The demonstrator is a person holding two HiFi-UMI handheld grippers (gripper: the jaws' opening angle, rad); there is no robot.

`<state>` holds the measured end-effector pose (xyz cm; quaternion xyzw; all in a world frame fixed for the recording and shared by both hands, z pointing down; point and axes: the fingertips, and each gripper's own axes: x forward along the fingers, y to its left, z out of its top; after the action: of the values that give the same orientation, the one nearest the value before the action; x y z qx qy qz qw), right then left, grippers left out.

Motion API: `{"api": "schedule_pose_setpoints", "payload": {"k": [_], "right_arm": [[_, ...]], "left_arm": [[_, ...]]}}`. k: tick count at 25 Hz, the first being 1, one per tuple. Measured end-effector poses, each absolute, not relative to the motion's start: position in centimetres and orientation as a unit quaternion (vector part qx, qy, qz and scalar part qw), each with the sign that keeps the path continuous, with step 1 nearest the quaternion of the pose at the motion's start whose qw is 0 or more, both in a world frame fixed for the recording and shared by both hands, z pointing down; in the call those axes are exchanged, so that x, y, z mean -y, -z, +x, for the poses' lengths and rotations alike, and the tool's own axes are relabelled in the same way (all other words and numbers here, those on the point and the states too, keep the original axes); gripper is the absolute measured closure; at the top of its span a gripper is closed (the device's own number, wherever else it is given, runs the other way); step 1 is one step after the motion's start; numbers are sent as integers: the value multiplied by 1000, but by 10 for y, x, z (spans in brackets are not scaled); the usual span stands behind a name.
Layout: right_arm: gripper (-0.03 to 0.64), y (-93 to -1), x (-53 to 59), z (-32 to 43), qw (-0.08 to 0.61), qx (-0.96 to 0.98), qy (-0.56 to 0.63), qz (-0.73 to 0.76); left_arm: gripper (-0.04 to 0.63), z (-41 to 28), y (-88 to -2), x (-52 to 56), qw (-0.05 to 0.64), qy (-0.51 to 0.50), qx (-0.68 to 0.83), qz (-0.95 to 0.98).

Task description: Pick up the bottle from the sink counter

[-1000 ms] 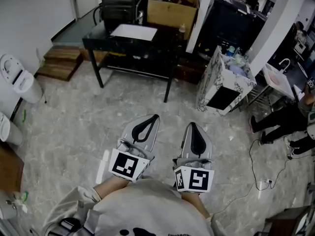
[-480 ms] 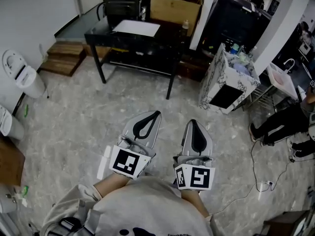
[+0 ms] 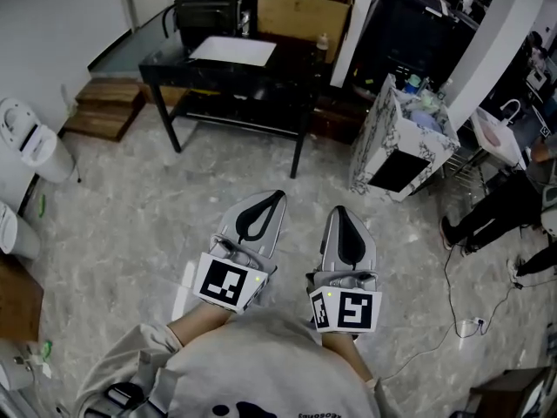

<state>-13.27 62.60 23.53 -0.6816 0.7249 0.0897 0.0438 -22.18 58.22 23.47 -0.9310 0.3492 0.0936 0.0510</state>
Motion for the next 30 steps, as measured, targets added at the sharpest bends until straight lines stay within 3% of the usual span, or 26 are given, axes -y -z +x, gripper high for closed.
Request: {"api": "schedule_pose_setpoints", "payload": {"k": [30], "right_arm": [[618,-245,-347,-90,18,-676,-76,-733]], "left_arm": [[594,-172,-247,-294,36,-79,-286,-954]]}}
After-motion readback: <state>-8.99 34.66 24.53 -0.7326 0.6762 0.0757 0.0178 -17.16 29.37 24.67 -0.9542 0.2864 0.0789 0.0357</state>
